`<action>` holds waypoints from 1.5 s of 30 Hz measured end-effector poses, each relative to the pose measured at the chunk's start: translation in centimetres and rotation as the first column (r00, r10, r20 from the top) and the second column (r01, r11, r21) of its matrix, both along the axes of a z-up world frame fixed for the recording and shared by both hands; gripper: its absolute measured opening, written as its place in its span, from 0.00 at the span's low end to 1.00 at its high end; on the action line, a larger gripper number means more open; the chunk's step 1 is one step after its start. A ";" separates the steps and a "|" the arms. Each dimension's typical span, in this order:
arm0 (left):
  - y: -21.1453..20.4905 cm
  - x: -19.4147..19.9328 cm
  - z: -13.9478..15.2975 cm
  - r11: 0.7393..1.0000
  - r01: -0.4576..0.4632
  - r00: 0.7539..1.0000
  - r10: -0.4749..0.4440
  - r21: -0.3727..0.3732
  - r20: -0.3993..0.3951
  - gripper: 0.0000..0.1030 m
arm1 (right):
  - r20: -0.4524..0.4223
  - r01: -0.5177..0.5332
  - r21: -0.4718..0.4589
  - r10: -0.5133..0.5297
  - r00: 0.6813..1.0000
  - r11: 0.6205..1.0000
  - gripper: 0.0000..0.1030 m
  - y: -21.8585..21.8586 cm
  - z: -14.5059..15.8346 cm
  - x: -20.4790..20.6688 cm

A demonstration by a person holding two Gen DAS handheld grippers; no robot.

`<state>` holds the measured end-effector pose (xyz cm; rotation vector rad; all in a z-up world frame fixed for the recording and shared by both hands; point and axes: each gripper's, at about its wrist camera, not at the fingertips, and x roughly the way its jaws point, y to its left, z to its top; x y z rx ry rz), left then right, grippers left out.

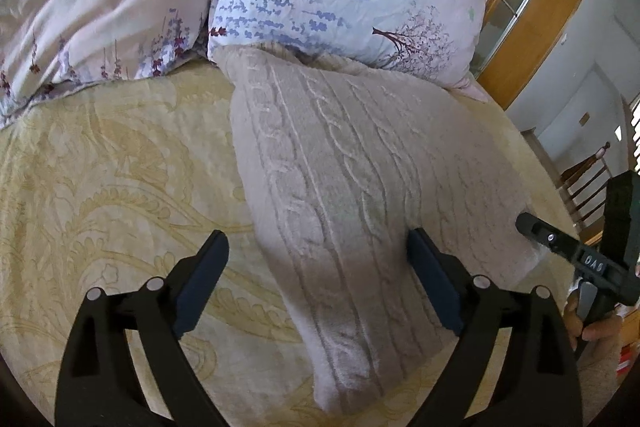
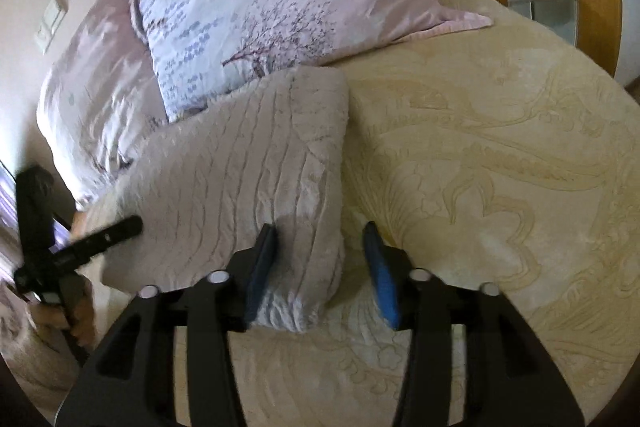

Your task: Fold small clothes

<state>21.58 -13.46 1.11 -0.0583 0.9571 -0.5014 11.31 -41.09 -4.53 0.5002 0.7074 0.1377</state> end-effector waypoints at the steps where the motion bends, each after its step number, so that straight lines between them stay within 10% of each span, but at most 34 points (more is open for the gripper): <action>1: 0.1 0.3 0.0 1.000 -0.001 1.000 0.001 -0.013 -0.012 0.89 | 0.005 -0.001 0.028 0.001 1.000 1.000 0.67 -0.4 0.1 0.1; 7: 0.5 1.2 -0.1 0.997 0.011 0.998 -0.015 -0.076 -0.058 0.89 | -0.035 -0.002 0.237 0.011 0.999 0.972 0.74 -3.1 0.7 3.0; 17: 2.3 5.0 -1.0 0.938 -0.033 0.971 -0.052 -0.346 -0.234 0.84 | -0.162 -0.042 0.297 0.093 0.982 0.954 0.73 -2.6 -0.9 8.0; 29: 2.9 6.2 -2.0 0.889 -0.078 0.953 -0.066 -0.450 -0.296 0.73 | -0.104 -0.177 0.372 0.230 0.968 0.911 0.62 -0.1 -1.5 10.2; 35: 4.0 6.4 -2.7 0.853 -0.106 0.944 -0.075 -0.511 -0.321 0.49 | -0.074 -0.211 0.421 0.265 0.961 0.882 0.34 0.4 -2.0 10.0; 45: 7.8 3.4 0.8 0.814 -0.006 0.963 -0.151 -0.581 -0.222 0.37 | 0.073 -0.298 0.447 0.297 0.952 0.844 0.30 3.2 1.2 6.1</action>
